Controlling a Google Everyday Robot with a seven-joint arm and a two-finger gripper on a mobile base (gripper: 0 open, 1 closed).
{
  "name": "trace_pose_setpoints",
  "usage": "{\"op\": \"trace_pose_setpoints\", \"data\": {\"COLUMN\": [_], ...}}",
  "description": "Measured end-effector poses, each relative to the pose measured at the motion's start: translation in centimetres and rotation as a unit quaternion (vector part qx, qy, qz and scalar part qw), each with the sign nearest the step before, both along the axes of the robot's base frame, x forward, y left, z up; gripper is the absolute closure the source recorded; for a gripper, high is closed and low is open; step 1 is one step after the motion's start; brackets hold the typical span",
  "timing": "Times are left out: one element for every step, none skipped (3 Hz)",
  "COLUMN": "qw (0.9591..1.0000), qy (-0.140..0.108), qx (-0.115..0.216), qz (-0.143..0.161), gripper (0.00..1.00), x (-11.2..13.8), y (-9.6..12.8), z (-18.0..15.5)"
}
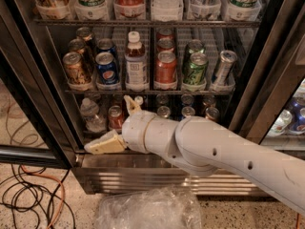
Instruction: Pick orange can from middle shelf of fridge
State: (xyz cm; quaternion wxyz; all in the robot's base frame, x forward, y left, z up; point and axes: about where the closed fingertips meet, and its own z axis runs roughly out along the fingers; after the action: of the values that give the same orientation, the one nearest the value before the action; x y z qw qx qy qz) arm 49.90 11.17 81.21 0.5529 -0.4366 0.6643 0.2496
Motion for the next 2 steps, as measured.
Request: {"op": "trace_pose_setpoints", "data": {"qw": [0.9995,0.9998], "qy": [-0.016,-0.013], "qx": [0.004,0.013], "qz": [-0.026,-0.010], "gripper": [0.00,0.00], "x": [1.15,0.73], "y": [0.25,0.96], "z": [0.84,0.23]}}
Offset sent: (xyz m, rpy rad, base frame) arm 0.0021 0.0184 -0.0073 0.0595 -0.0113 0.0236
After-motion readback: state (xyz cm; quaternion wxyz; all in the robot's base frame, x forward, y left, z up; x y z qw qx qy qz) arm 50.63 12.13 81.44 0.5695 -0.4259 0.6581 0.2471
